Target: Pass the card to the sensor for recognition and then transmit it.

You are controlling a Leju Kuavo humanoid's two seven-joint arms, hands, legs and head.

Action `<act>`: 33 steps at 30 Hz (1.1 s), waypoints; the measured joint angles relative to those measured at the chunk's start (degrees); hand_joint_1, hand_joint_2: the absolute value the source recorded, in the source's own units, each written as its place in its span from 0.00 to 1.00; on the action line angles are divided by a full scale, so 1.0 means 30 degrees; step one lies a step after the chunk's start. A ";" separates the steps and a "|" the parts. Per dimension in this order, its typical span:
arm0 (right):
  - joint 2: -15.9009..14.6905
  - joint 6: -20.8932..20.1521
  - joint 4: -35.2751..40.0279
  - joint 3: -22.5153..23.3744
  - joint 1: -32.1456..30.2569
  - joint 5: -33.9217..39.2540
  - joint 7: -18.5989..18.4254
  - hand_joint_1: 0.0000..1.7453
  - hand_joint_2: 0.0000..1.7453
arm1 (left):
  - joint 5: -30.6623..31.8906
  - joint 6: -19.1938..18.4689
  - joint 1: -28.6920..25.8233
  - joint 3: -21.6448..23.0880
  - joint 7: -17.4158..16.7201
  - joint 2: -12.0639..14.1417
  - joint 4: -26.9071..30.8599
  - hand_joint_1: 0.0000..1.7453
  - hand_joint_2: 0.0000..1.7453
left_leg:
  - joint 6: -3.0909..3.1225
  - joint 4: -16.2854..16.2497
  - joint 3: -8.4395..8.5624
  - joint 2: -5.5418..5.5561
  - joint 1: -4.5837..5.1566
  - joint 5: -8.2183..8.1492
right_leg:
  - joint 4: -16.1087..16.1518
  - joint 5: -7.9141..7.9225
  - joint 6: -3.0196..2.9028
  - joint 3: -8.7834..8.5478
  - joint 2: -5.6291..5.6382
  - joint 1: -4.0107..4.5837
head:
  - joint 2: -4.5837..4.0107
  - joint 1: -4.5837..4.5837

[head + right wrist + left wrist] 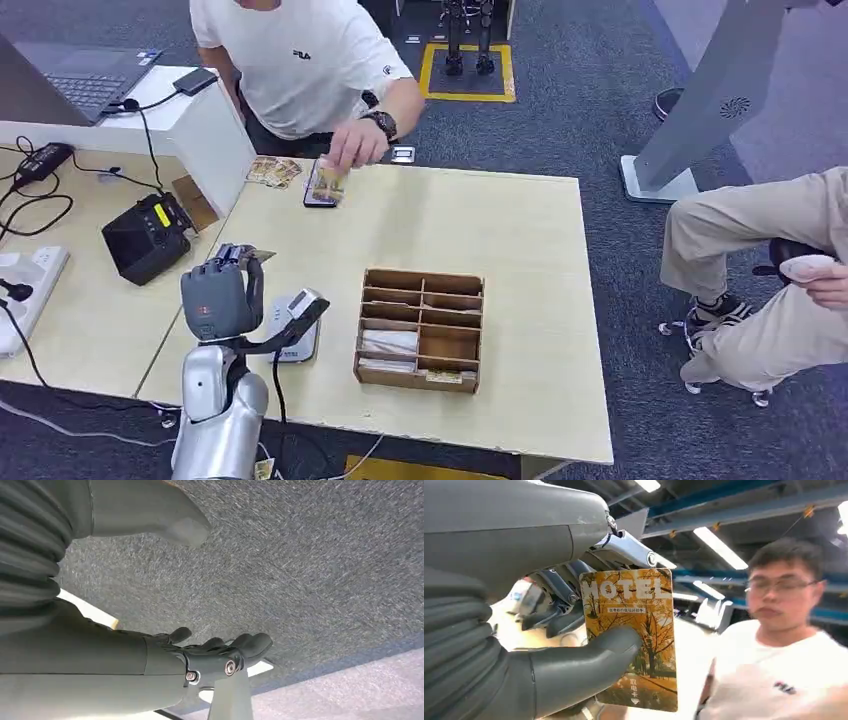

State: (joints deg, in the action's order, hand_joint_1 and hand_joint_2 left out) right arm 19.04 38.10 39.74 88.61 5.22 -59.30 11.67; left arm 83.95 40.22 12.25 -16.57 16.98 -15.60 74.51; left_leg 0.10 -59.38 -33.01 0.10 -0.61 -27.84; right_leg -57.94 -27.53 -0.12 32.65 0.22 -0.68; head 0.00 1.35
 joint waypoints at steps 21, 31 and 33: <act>0.0000 0.0000 0.0007 0.0000 -0.0004 0.0313 -0.0393 0.00 1.00 | 0.0350 0.0000 -0.1489 0.0022 -0.1996 0.0641 -0.2193 1.00 1.00 | 0.0001 0.0000 0.0000 -0.0001 0.0000 -0.0001 | 0.0001 -0.0002 0.0002 0.0004 0.0001 0.0000 | 0.0000 0.0000; 0.0000 0.0000 0.0029 0.0000 -0.0004 0.0407 -0.0336 0.00 1.00 | 0.0117 0.0000 -0.1757 0.0649 -0.2594 0.1005 -0.3394 1.00 1.00 | 0.0001 0.0001 -0.0001 0.0000 0.0001 -0.0001 | 0.0001 -0.0002 0.0002 0.0004 0.0000 0.0000 | 0.0000 0.0000; 0.0000 0.0000 0.0029 0.0000 -0.0004 0.0429 -0.0335 0.00 1.00 | 0.0015 0.0000 -0.1856 0.0721 -0.2520 0.1020 -0.3620 1.00 1.00 | 0.0001 0.0001 -0.0001 -0.0002 0.0001 -0.0001 | 0.0001 -0.0002 0.0002 0.0005 0.0001 0.0000 | 0.0000 0.0000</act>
State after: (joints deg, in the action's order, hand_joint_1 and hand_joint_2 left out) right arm 19.04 38.10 39.82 88.61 5.21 -58.01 10.67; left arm 84.00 40.22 6.68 -14.40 9.42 -12.55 63.65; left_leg 0.10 -59.38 -33.02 0.09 -0.61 -27.85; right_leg -57.93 -27.54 -0.11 32.66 0.22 -0.68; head 0.00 1.36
